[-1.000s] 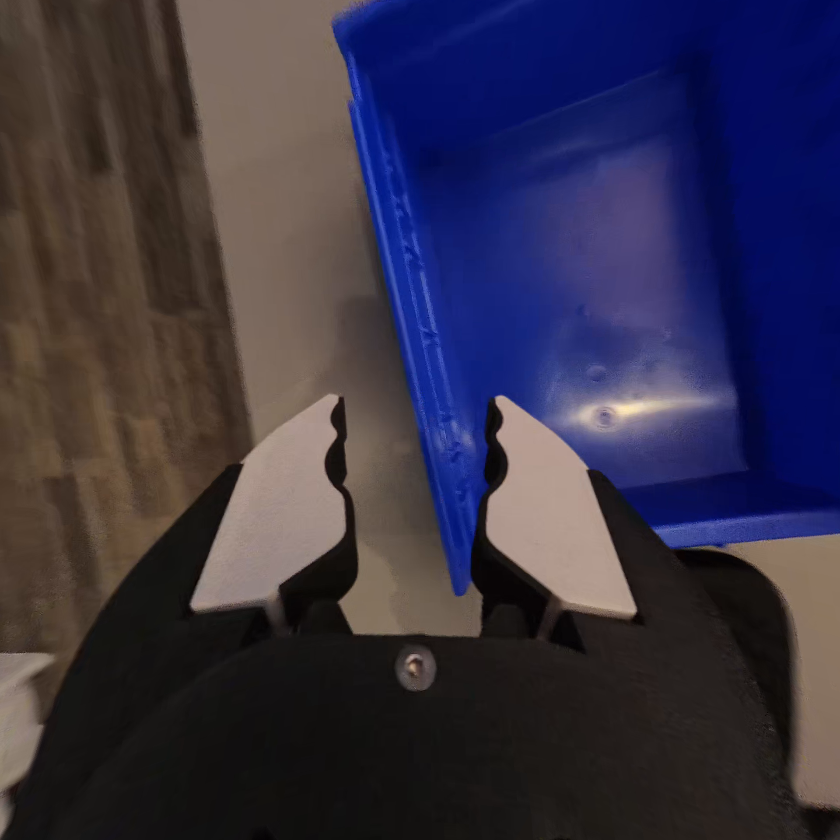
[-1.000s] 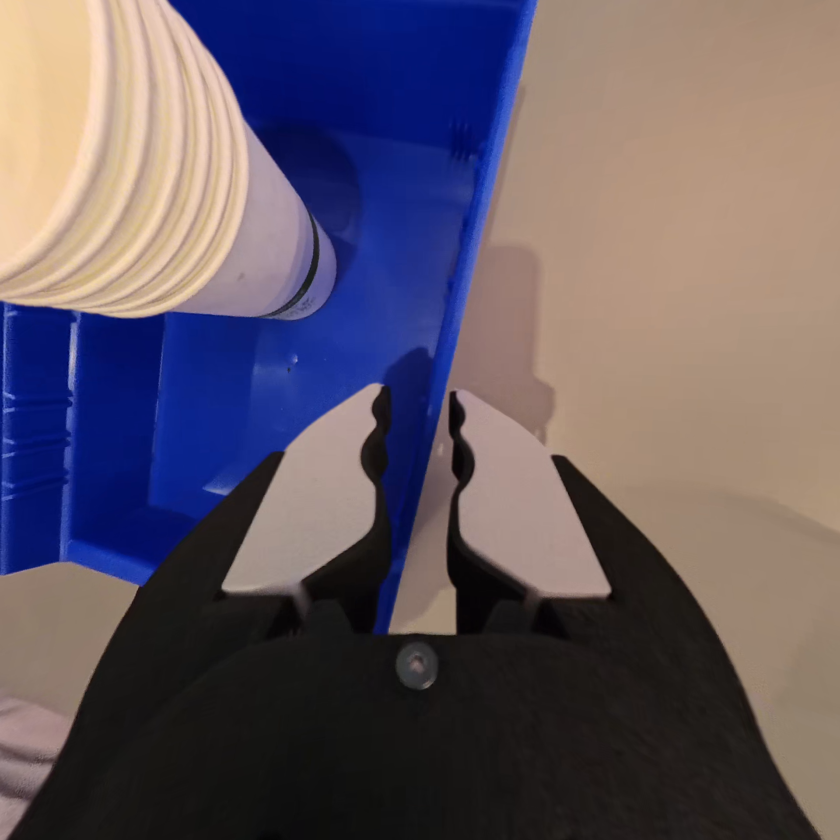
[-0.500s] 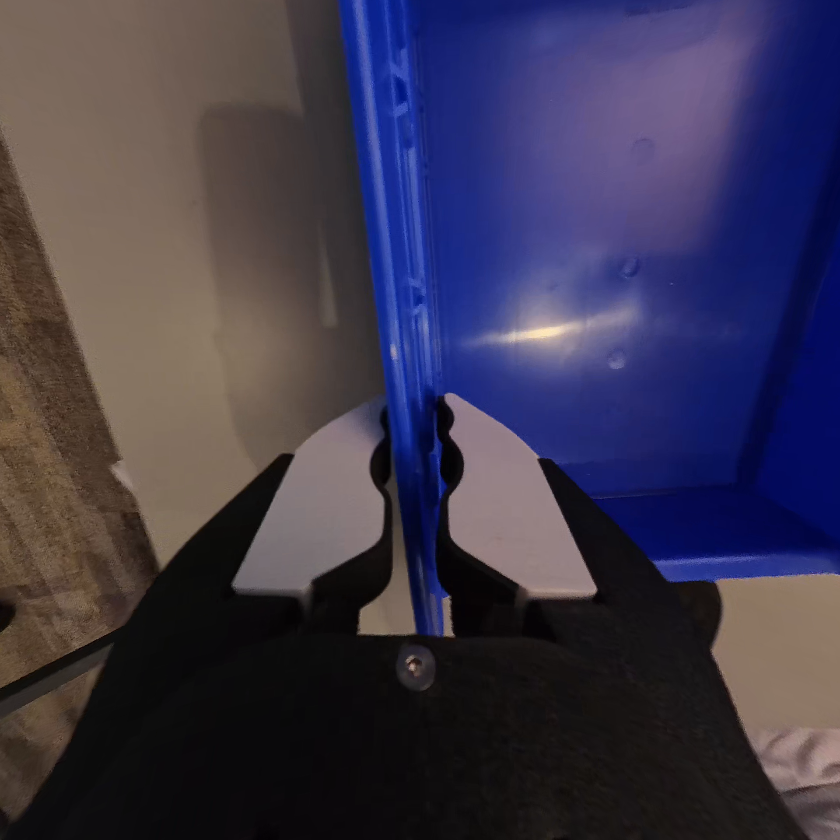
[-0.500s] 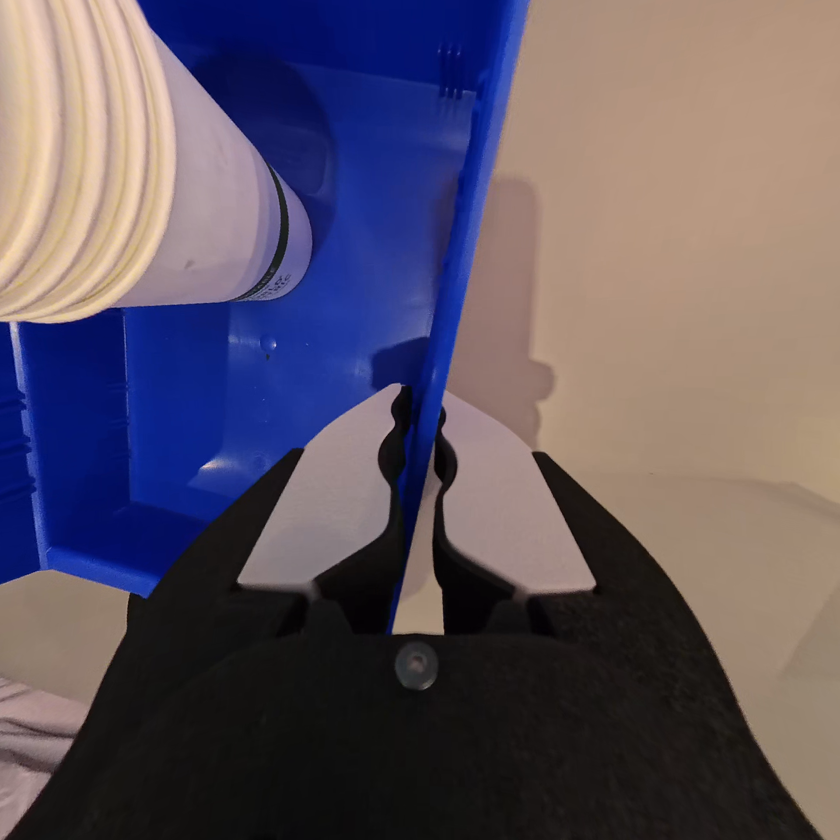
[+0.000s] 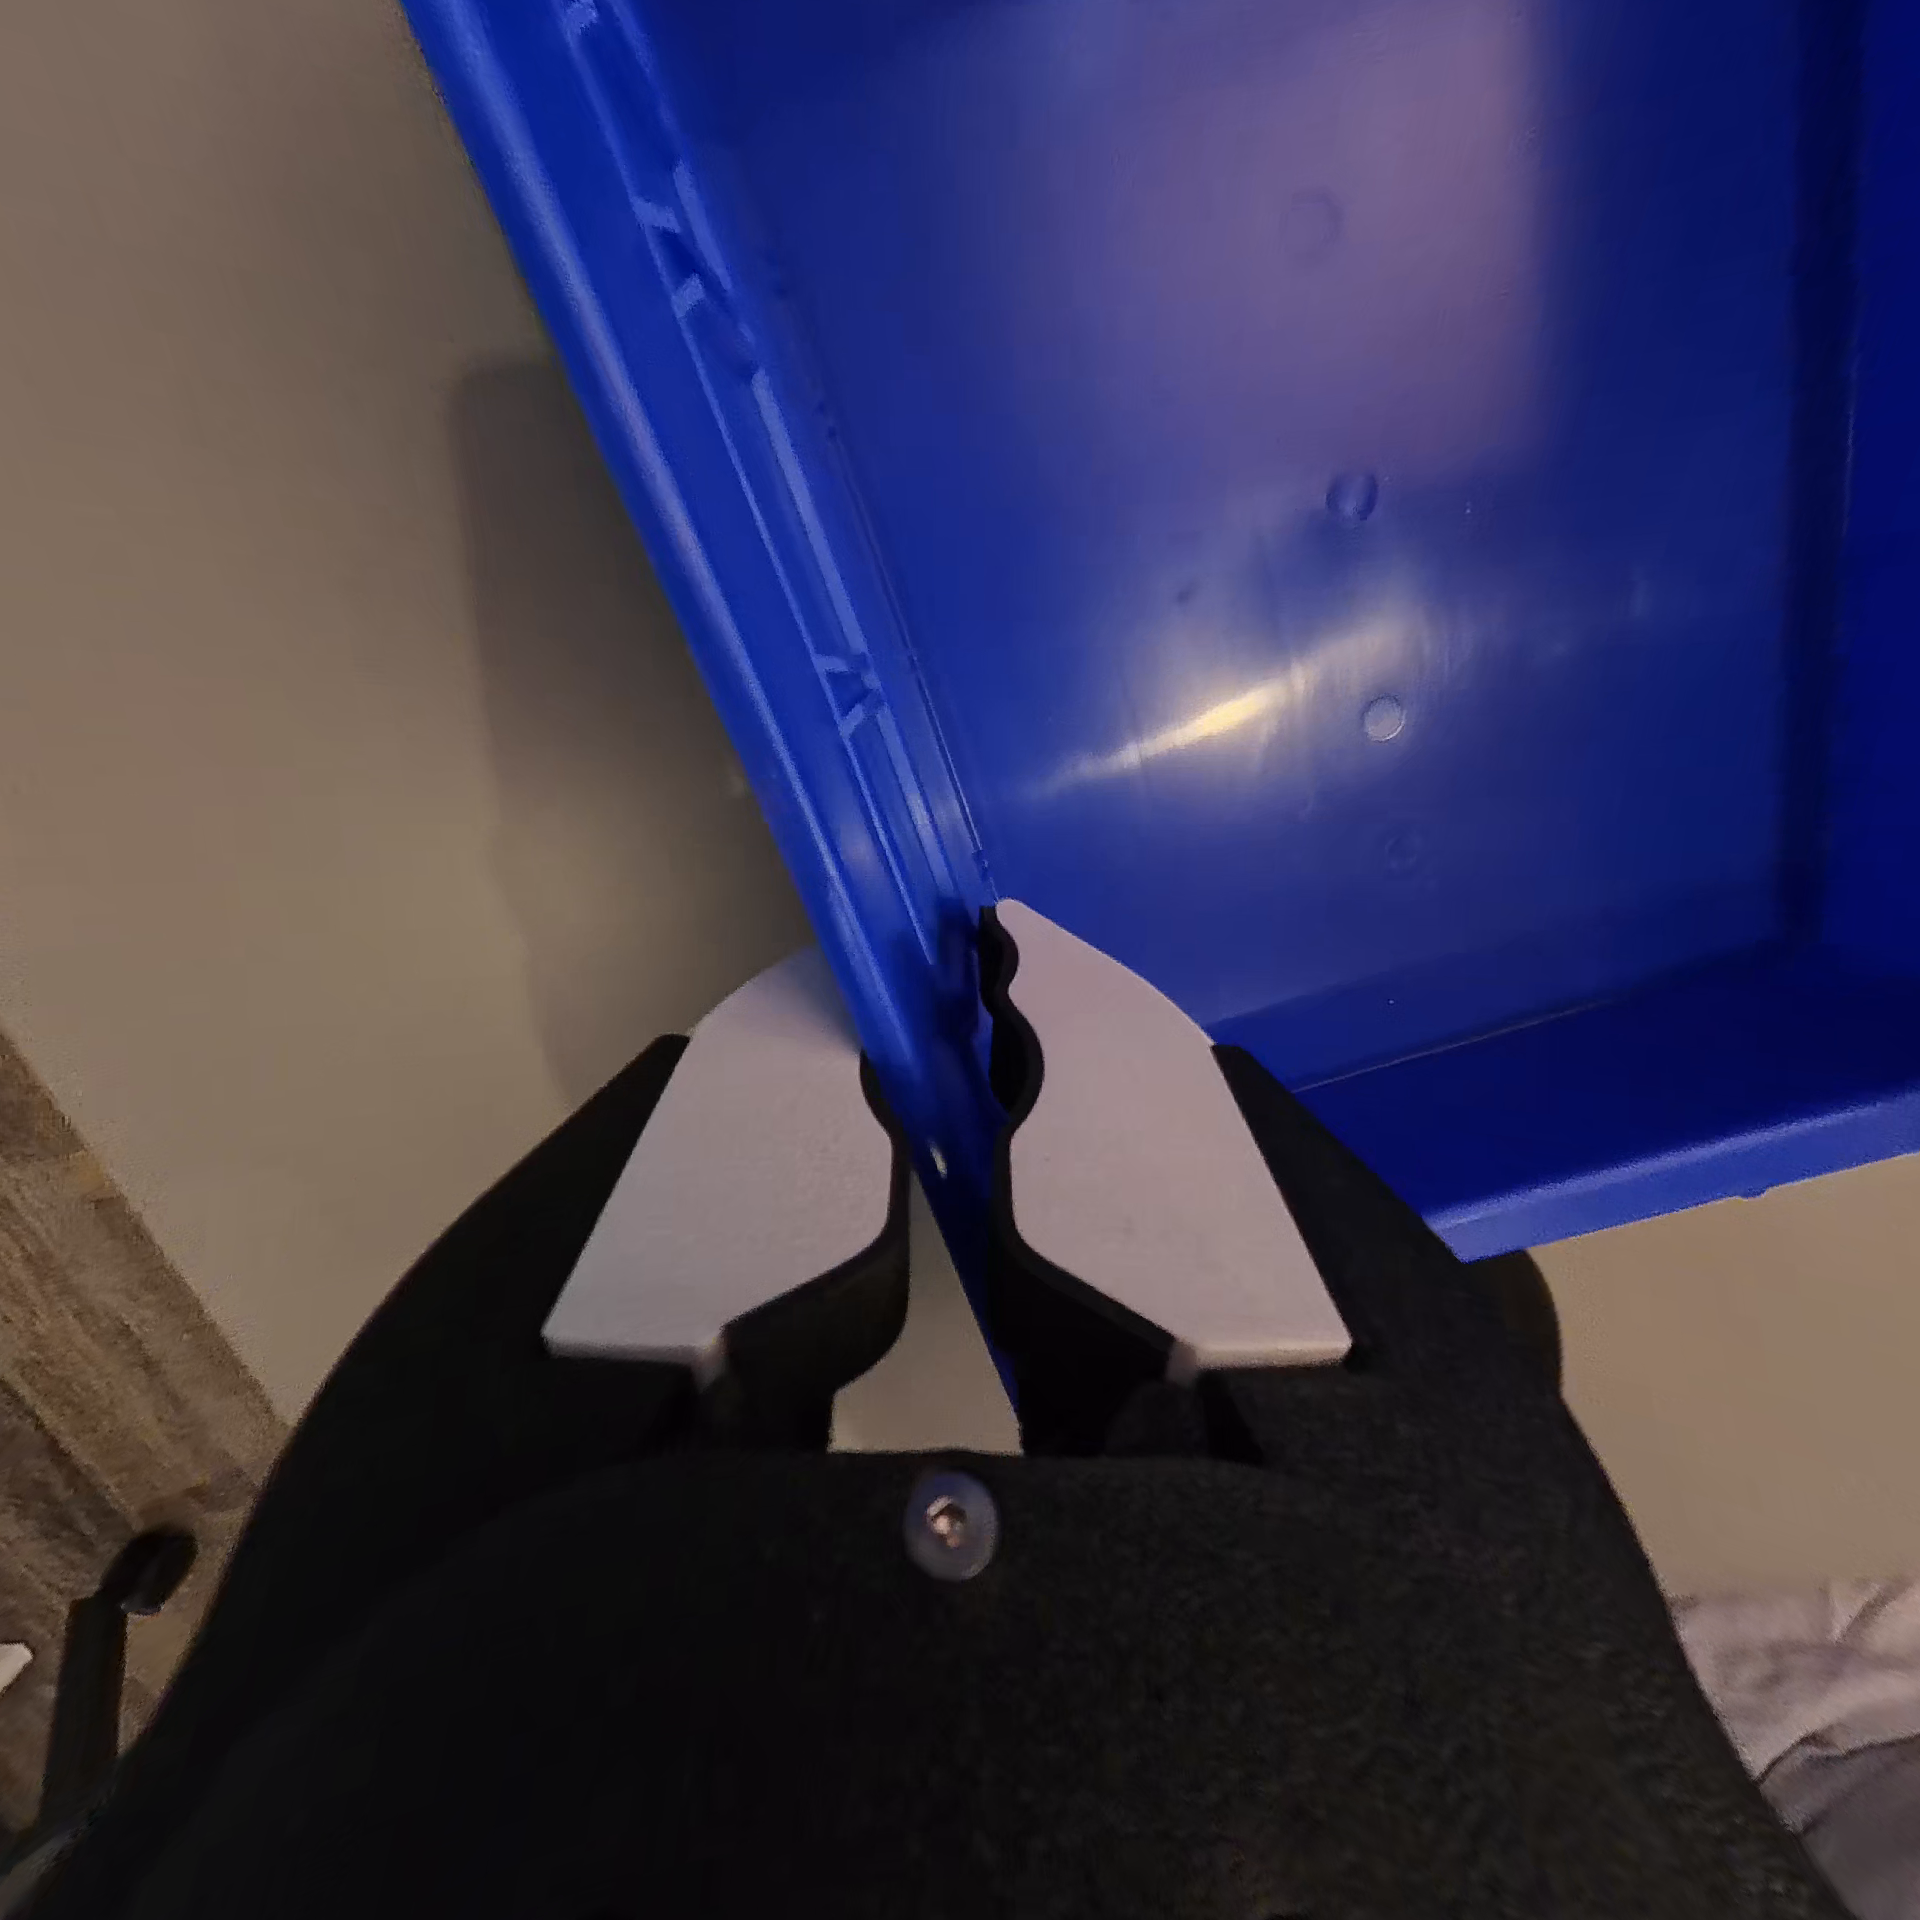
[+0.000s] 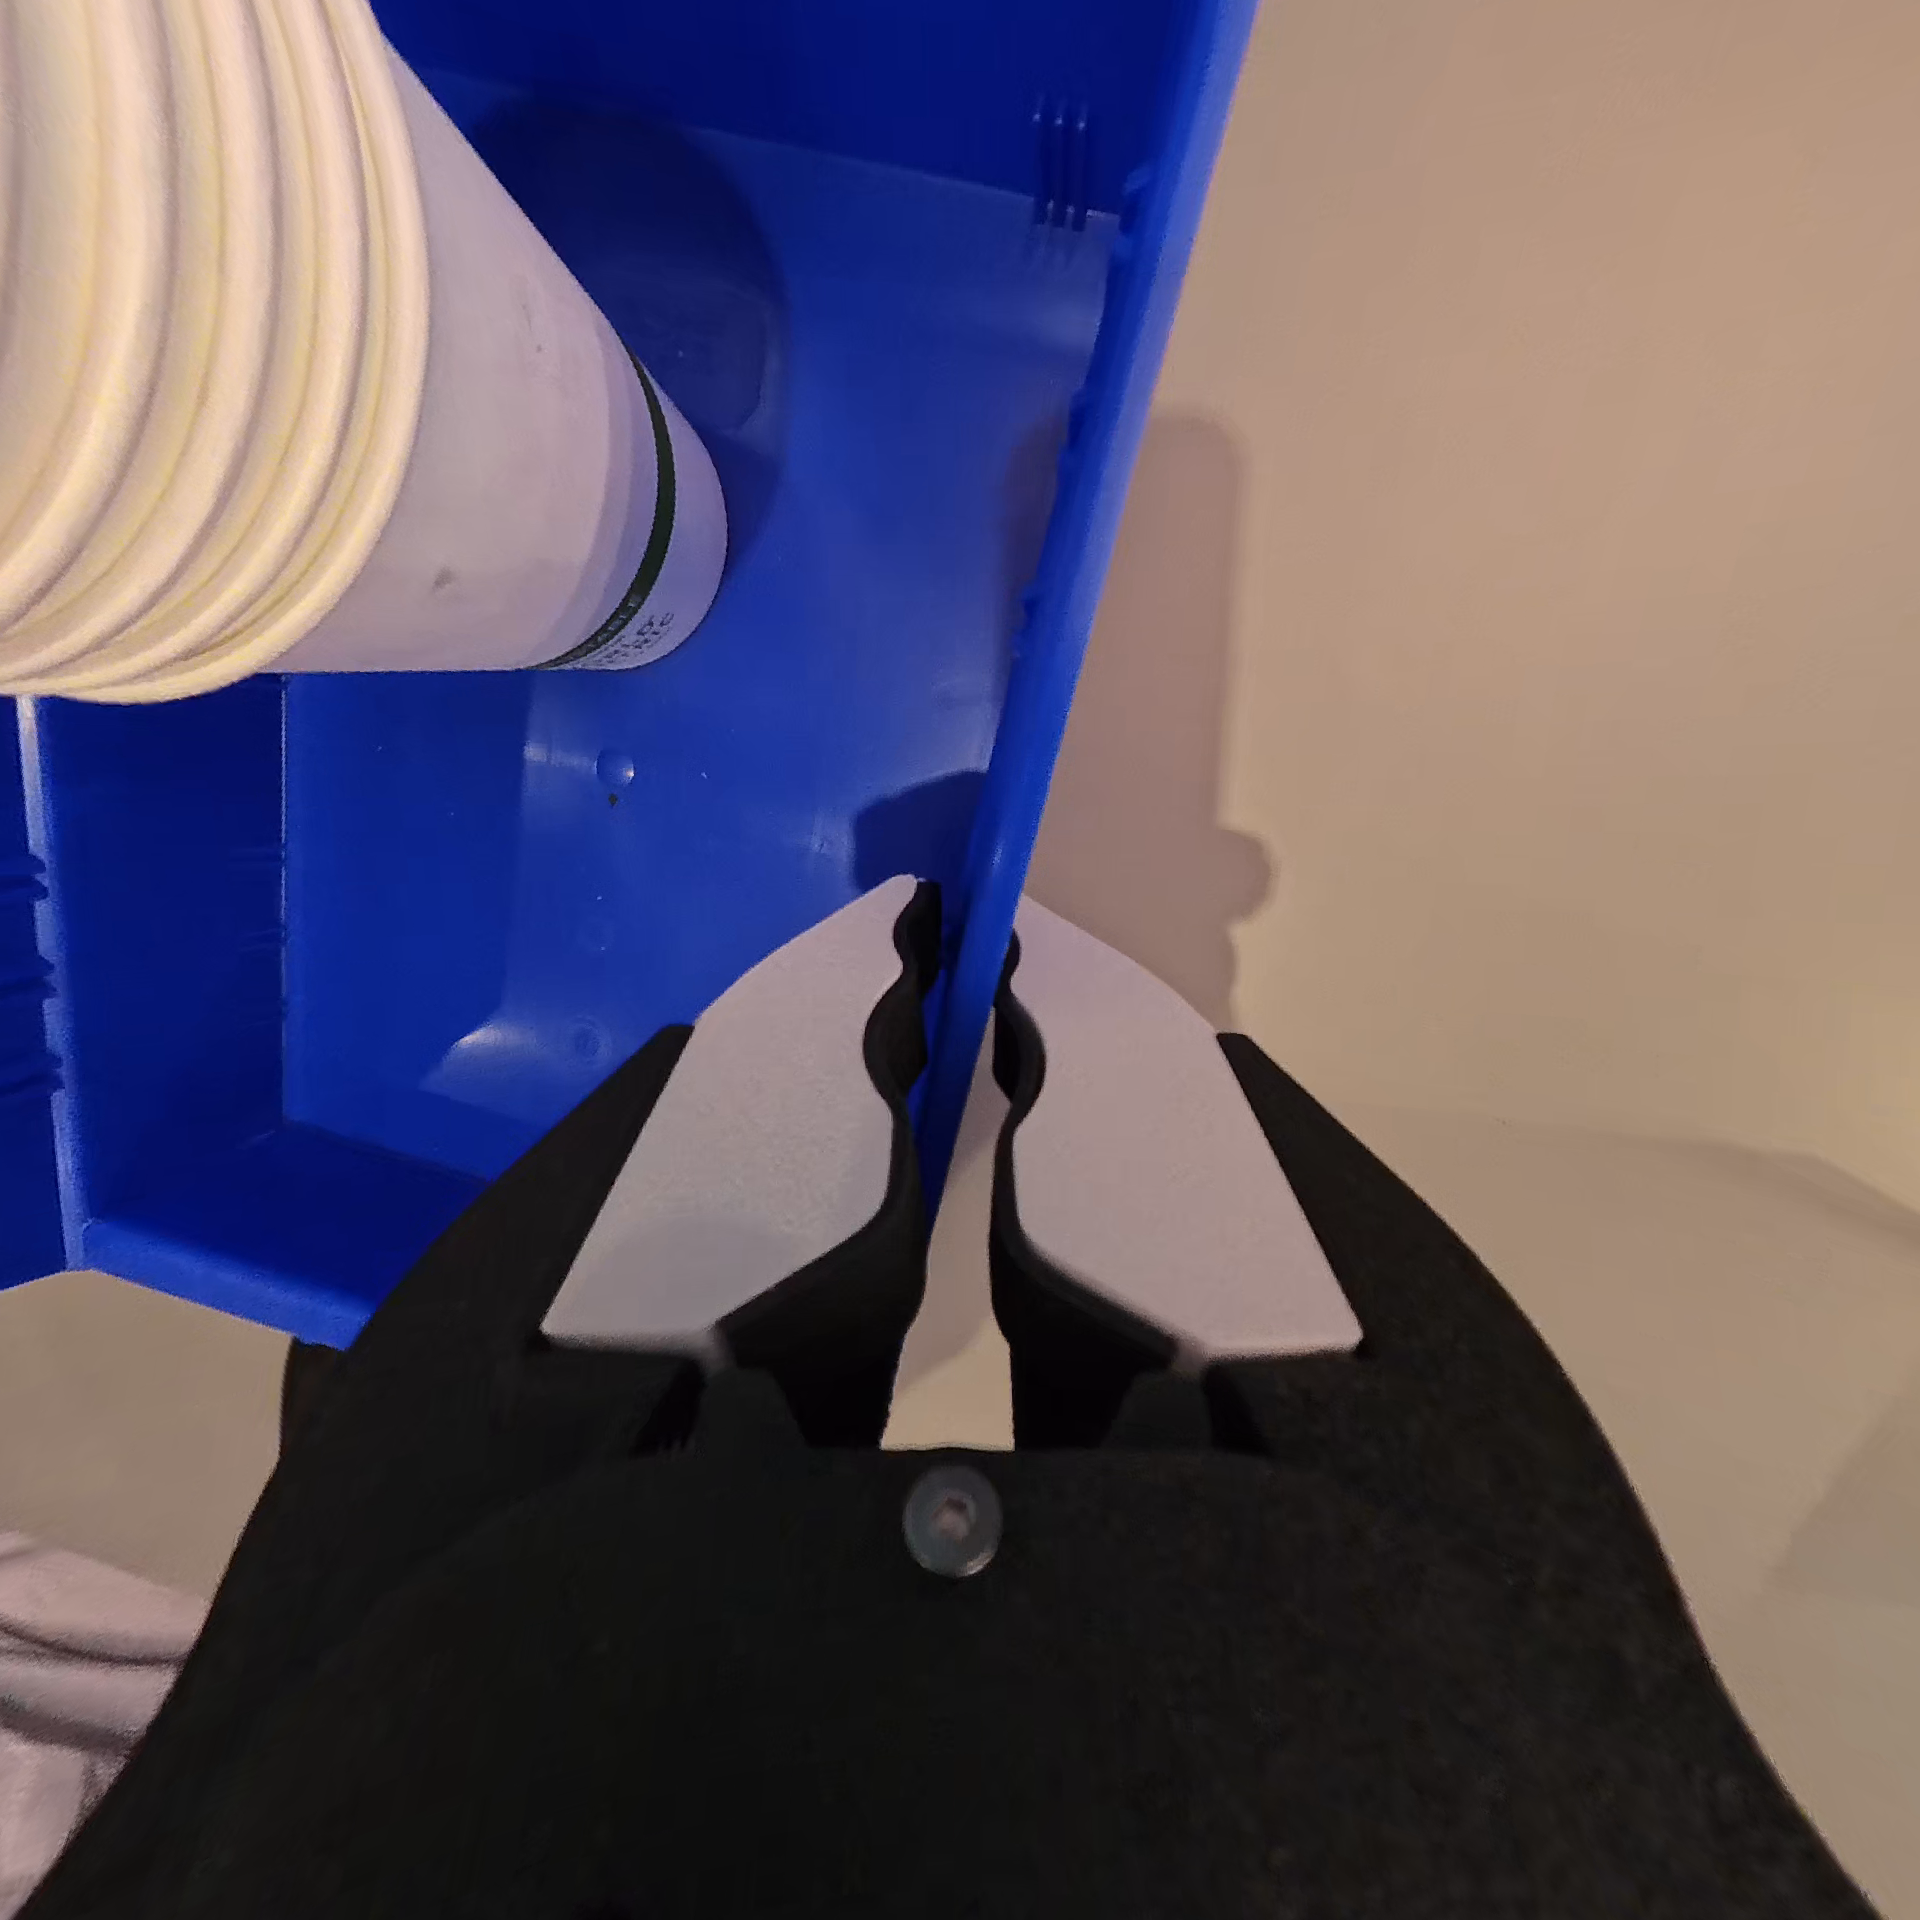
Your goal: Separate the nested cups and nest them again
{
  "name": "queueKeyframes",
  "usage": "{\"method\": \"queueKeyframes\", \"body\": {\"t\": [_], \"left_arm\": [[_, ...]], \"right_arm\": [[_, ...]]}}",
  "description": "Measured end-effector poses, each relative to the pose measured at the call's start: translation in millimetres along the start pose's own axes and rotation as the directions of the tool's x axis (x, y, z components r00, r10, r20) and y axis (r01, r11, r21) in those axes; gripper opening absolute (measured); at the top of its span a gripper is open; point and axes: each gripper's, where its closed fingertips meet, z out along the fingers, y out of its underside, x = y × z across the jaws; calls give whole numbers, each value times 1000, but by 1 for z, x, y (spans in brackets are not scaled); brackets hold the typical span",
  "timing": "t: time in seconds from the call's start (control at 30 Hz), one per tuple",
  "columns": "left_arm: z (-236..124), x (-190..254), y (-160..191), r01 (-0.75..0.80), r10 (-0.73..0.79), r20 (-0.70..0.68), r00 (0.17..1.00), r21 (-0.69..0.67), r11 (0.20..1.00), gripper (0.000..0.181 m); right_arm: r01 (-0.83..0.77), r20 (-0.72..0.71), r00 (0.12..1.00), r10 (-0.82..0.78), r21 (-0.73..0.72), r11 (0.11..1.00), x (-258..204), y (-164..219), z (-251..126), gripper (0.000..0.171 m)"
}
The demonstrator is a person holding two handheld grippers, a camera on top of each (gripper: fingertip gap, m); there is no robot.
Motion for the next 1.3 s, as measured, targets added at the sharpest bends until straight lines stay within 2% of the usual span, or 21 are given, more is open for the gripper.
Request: {"method": "queueKeyframes", "body": {"t": [0.23, 0.5, 0.73, 1.0, 1.13, 1.3], "left_arm": [[3, 68, -8, -84, 84, 12, 996, 5, 996, 12], [7, 120, -20, -219, 213, 179, 960, 14, 976, 31], [9, 174, -29, -250, 248, 51, 967, 42, 967, 30], [10, 208, -31, -318, 317, 46, 947, 21, 948, 37], [0, 222, -35, -313, 319, -43, 947, 110, 943, 39], [-44, 220, -52, -311, 344, -42, 938, 336, 889, 44]], "right_arm": [[24, 6, 1000, -24, -24, 999, -15, -3, 3, 8], [82, -8, 997, -82, -79, 994, -42, -7, 9, 9], [139, 30, 990, -136, -124, 982, -75, -9, 14, 16], [139, 26, 990, -137, -164, 977, -82, -8, 25, 21], [100, 25, 995, -97, -184, 978, -79, -8, 31, 17], [72, 18, 997, -70, -191, 979, -78, -10, 36, 16]]}}
